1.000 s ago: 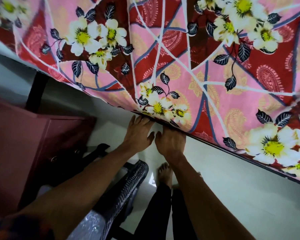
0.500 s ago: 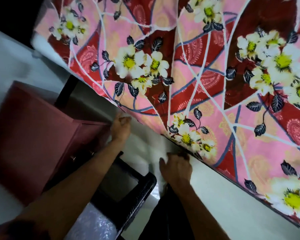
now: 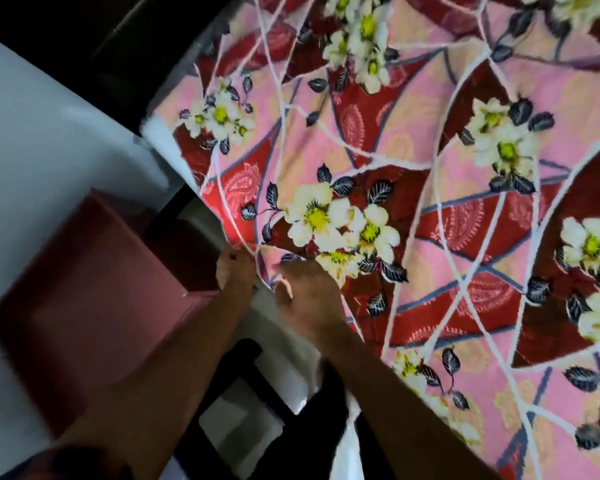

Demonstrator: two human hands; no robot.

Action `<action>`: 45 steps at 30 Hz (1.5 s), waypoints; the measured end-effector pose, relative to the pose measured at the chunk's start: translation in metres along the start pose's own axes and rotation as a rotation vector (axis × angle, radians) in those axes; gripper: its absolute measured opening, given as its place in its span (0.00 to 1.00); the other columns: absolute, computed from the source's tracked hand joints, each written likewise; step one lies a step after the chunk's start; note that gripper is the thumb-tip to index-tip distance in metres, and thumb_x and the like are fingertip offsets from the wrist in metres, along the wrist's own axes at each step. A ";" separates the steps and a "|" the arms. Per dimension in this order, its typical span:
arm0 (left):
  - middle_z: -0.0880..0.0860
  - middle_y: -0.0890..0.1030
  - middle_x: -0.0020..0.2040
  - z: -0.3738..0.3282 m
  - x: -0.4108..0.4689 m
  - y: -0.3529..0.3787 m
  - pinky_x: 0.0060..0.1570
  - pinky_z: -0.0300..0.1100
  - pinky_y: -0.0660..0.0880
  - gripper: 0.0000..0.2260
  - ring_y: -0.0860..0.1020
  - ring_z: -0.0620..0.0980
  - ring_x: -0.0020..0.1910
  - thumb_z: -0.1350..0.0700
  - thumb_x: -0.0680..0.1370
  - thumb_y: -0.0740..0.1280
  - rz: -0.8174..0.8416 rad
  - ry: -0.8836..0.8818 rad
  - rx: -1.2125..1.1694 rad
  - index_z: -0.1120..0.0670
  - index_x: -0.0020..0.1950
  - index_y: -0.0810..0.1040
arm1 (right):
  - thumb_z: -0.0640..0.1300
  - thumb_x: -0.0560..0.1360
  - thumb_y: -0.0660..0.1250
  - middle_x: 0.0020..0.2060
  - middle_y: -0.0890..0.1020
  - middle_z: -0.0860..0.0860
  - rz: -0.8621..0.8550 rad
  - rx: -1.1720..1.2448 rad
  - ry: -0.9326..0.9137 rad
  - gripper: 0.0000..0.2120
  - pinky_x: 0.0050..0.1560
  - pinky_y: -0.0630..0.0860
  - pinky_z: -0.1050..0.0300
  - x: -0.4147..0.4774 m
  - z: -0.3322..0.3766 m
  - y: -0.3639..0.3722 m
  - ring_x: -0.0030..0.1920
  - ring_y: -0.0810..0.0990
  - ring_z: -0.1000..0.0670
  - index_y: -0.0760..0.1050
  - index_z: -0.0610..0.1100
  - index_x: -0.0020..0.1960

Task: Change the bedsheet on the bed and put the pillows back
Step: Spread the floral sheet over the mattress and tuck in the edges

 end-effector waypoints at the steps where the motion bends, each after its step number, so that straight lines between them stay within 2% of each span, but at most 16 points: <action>1: 0.60 0.84 0.49 -0.006 -0.007 -0.004 0.52 0.56 0.80 0.18 0.82 0.62 0.50 0.45 0.76 0.61 0.026 -0.021 -0.020 0.56 0.51 0.83 | 0.47 0.71 0.59 0.51 0.84 0.47 -0.034 -0.018 -0.040 0.20 0.52 0.79 0.51 0.020 0.001 -0.001 0.52 0.80 0.43 0.81 0.45 0.59; 5: 0.58 0.81 0.52 -0.025 0.005 -0.005 0.58 0.57 0.78 0.16 0.81 0.59 0.52 0.49 0.76 0.59 0.136 -0.142 -0.295 0.56 0.57 0.77 | 0.46 0.71 0.62 0.65 0.79 0.43 0.038 -0.129 -0.093 0.22 0.60 0.77 0.45 0.096 -0.001 0.016 0.66 0.75 0.41 0.78 0.44 0.64; 8: 0.60 0.82 0.49 -0.059 0.036 -0.032 0.54 0.56 0.78 0.13 0.81 0.63 0.52 0.51 0.72 0.61 -0.057 -0.040 -0.401 0.55 0.51 0.80 | 0.47 0.71 0.64 0.69 0.75 0.43 0.081 -0.202 -0.111 0.25 0.59 0.77 0.42 0.145 0.000 0.034 0.70 0.72 0.40 0.76 0.44 0.67; 10: 0.53 0.80 0.43 -0.091 0.060 -0.052 0.50 0.49 0.76 0.05 0.79 0.56 0.47 0.54 0.76 0.65 -0.128 0.092 -0.418 0.54 0.47 0.78 | 0.50 0.71 0.64 0.70 0.74 0.44 0.061 -0.262 -0.129 0.26 0.59 0.76 0.43 0.174 0.005 0.041 0.70 0.70 0.41 0.75 0.45 0.68; 13: 0.51 0.78 0.49 -0.144 0.112 -0.076 0.47 0.36 0.69 0.09 0.76 0.49 0.48 0.55 0.81 0.66 -0.138 0.305 -0.271 0.58 0.58 0.77 | 0.55 0.72 0.64 0.73 0.70 0.45 0.035 -0.286 -0.049 0.29 0.61 0.73 0.43 0.225 0.017 0.056 0.71 0.68 0.40 0.72 0.48 0.71; 16: 0.51 0.79 0.53 -0.182 0.168 -0.084 0.49 0.38 0.68 0.18 0.76 0.48 0.50 0.46 0.80 0.67 -0.051 0.307 -0.097 0.55 0.65 0.74 | 0.60 0.75 0.63 0.76 0.66 0.44 0.097 -0.288 0.024 0.32 0.67 0.68 0.39 0.266 0.035 0.074 0.72 0.65 0.39 0.67 0.49 0.75; 19: 0.54 0.81 0.56 -0.206 0.205 -0.084 0.47 0.40 0.69 0.19 0.78 0.53 0.52 0.42 0.77 0.68 -0.001 0.252 0.032 0.53 0.61 0.75 | 0.66 0.74 0.63 0.76 0.65 0.45 0.210 -0.348 0.059 0.37 0.66 0.66 0.41 0.294 0.058 0.096 0.72 0.65 0.39 0.61 0.52 0.78; 23: 0.55 0.83 0.54 -0.228 0.233 -0.085 0.49 0.43 0.73 0.18 0.80 0.57 0.54 0.41 0.77 0.68 0.018 0.340 0.153 0.56 0.55 0.78 | 0.71 0.67 0.67 0.65 0.71 0.46 0.171 -0.414 0.087 0.41 0.58 0.70 0.43 0.308 0.079 0.120 0.62 0.70 0.41 0.66 0.52 0.74; 25: 0.57 0.84 0.52 -0.235 0.246 -0.088 0.45 0.42 0.70 0.18 0.81 0.58 0.53 0.43 0.80 0.66 0.028 0.389 0.219 0.59 0.53 0.81 | 0.66 0.70 0.68 0.62 0.72 0.46 0.121 -0.440 0.081 0.35 0.55 0.72 0.44 0.313 0.084 0.130 0.58 0.71 0.41 0.70 0.51 0.72; 28: 0.58 0.84 0.53 -0.237 0.252 -0.093 0.44 0.39 0.66 0.13 0.81 0.57 0.54 0.51 0.81 0.65 -0.004 0.458 0.180 0.59 0.53 0.83 | 0.49 0.77 0.69 0.52 0.78 0.45 -0.031 -0.342 0.014 0.13 0.45 0.77 0.45 0.321 0.089 0.133 0.49 0.75 0.39 0.80 0.48 0.61; 30: 0.57 0.84 0.52 -0.233 0.252 -0.101 0.43 0.38 0.66 0.10 0.81 0.56 0.52 0.53 0.81 0.64 -0.073 0.471 0.133 0.58 0.52 0.82 | 0.39 0.76 0.70 0.46 0.78 0.45 -0.043 -0.331 -0.030 0.07 0.36 0.73 0.51 0.328 0.093 0.140 0.44 0.76 0.39 0.82 0.44 0.53; 32: 0.57 0.84 0.52 -0.223 0.258 -0.113 0.43 0.39 0.64 0.10 0.80 0.56 0.52 0.53 0.82 0.63 -0.129 0.445 0.115 0.57 0.52 0.80 | 0.37 0.73 0.71 0.43 0.78 0.45 0.020 -0.357 -0.053 0.04 0.33 0.68 0.54 0.335 0.105 0.152 0.42 0.77 0.40 0.83 0.42 0.47; 34: 0.57 0.83 0.54 -0.209 0.268 -0.123 0.44 0.39 0.64 0.10 0.79 0.57 0.54 0.53 0.82 0.63 -0.144 0.405 0.111 0.57 0.54 0.80 | 0.37 0.72 0.71 0.44 0.79 0.46 0.104 -0.372 -0.059 0.03 0.33 0.71 0.53 0.338 0.118 0.162 0.44 0.78 0.40 0.82 0.42 0.45; 37: 0.57 0.83 0.56 -0.186 0.288 -0.133 0.46 0.41 0.66 0.10 0.79 0.58 0.56 0.52 0.82 0.63 -0.144 0.364 0.128 0.57 0.54 0.80 | 0.40 0.72 0.69 0.48 0.80 0.48 0.186 -0.346 -0.057 0.08 0.38 0.79 0.50 0.334 0.134 0.182 0.48 0.78 0.41 0.84 0.45 0.49; 41: 0.55 0.82 0.53 -0.152 0.300 -0.136 0.47 0.44 0.72 0.09 0.79 0.57 0.53 0.51 0.81 0.62 -0.160 0.168 -0.002 0.53 0.52 0.79 | 0.41 0.75 0.65 0.52 0.81 0.49 0.244 -0.333 -0.046 0.11 0.43 0.78 0.51 0.324 0.145 0.206 0.50 0.80 0.42 0.83 0.47 0.55; 45: 0.53 0.81 0.49 -0.123 0.306 -0.133 0.50 0.47 0.75 0.06 0.79 0.55 0.50 0.52 0.81 0.63 -0.088 0.044 -0.115 0.53 0.50 0.78 | 0.45 0.80 0.55 0.54 0.82 0.47 0.354 -0.303 -0.018 0.17 0.51 0.77 0.49 0.317 0.151 0.218 0.55 0.80 0.42 0.80 0.45 0.59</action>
Point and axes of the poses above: each hand's wrist, its own x-axis towards the middle knuckle, its own y-axis out of the palm, z = x × y, the point moved 4 cm from there along x, towards the middle knuckle
